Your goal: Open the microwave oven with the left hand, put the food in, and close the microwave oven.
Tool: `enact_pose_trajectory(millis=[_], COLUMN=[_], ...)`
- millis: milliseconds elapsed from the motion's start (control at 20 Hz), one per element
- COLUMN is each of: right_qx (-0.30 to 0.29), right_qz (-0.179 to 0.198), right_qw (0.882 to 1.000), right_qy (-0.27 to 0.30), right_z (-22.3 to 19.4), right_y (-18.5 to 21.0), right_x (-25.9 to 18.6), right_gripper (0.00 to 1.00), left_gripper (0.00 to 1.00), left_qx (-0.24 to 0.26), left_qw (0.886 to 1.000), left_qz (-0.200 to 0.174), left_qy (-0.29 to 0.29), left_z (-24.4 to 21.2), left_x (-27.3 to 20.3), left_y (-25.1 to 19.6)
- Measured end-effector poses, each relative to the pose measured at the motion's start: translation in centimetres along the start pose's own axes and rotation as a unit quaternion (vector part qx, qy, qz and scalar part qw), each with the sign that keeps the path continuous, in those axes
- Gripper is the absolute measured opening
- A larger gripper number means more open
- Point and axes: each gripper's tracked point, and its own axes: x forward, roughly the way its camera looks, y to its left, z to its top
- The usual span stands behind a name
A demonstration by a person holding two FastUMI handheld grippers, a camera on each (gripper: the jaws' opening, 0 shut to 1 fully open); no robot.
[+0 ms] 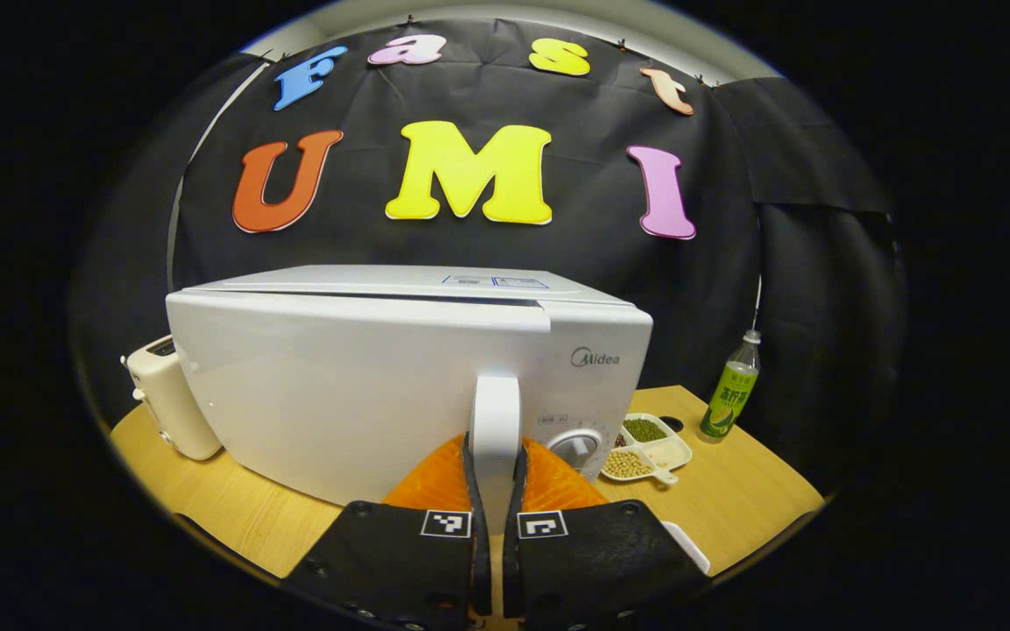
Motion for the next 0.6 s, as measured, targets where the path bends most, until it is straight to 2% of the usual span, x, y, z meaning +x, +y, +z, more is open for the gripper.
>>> enact_pose_trajectory(millis=[100, 300, 550, 600], right_qx=[-0.003, 0.001, 0.002, 0.0], right_qz=[0.002, 0.017, 0.045, 0.051], right_qw=[1.0, 1.0, 0.999, 0.999], right_qy=[-0.002, -0.002, 0.002, 0.002], right_z=[-0.2, -0.3, -1.0, -1.0], right_y=[0.6, 3.0, 7.3, 8.3], right_x=[-0.4, -1.4, -3.3, -3.7], right_gripper=[0.96, 1.0, 1.0, 0.97], left_gripper=[0.05, 0.05, 0.07, 0.07], left_qx=[-0.005, 0.023, 0.028, 0.036], left_qw=[1.0, 0.999, 0.998, 0.998], left_qz=[-0.013, -0.035, -0.028, -0.023], left_qy=[0.005, 0.022, 0.041, 0.045], left_z=[-0.7, -1.8, -3.2, -3.5], left_x=[-2.4, -7.7, -14.3, -15.5], left_y=[0.4, 2.2, 6.2, 7.3])
